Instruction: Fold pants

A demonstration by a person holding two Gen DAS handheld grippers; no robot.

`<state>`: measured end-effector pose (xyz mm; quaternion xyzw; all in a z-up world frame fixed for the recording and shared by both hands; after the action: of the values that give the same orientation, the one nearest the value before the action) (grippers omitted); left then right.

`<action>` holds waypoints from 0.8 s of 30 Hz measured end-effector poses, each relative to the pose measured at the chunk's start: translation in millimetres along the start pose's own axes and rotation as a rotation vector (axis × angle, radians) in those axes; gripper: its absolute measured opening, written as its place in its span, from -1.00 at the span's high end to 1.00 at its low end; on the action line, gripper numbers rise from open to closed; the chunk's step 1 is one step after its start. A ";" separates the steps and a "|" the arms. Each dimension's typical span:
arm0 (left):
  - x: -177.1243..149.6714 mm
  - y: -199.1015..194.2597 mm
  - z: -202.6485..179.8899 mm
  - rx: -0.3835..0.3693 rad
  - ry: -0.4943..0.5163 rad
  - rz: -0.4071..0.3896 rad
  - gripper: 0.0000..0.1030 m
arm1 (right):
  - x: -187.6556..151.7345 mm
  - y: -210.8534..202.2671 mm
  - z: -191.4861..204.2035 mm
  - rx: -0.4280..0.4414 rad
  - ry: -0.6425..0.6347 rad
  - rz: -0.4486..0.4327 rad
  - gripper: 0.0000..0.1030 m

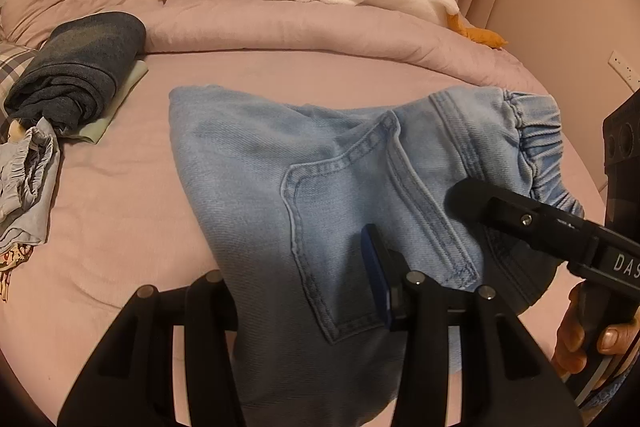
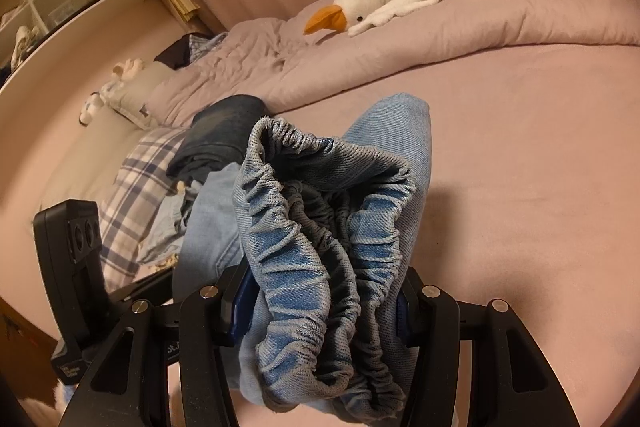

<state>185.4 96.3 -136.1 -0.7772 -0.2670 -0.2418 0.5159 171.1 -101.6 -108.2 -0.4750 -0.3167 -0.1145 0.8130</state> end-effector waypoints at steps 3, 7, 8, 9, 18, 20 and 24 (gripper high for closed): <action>1.6 2.6 2.3 0.002 0.000 0.004 0.13 | -0.8 2.3 1.3 0.000 0.003 0.003 -0.09; 2.8 6.0 5.8 0.003 -0.003 0.008 0.13 | 0.1 2.6 0.6 0.001 0.004 0.005 -0.10; 2.8 7.4 6.8 0.005 -0.003 0.010 0.13 | 0.3 2.5 0.4 0.001 0.004 0.005 -0.09; 2.9 8.3 7.6 0.005 -0.002 0.012 0.13 | 0.3 2.9 0.5 0.002 0.005 0.006 -0.09; 3.4 16.3 13.5 0.012 -0.011 0.024 0.13 | -3.6 11.6 2.5 0.002 0.020 0.018 -0.09; 3.4 18.0 14.7 0.014 -0.012 0.027 0.13 | -5.7 13.2 4.9 0.006 0.018 0.021 -0.09; 3.0 20.2 15.7 0.017 -0.016 0.031 0.13 | -5.7 15.4 5.0 0.002 0.027 0.026 -0.10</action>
<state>202.6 104.9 -153.2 -0.7788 -0.2609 -0.2252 0.5242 172.2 -90.0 -120.8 -0.4767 -0.2995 -0.1102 0.8191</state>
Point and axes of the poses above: each gripper's, at about its wrist camera, not at the fingertips, and y roughly the way its jaws point, z to its left, x to its top, the point moved 6 cm from there along y, roughly the way its jaws point, and after that the axes turned 14 degrees about -x, right-handed, at the moved point
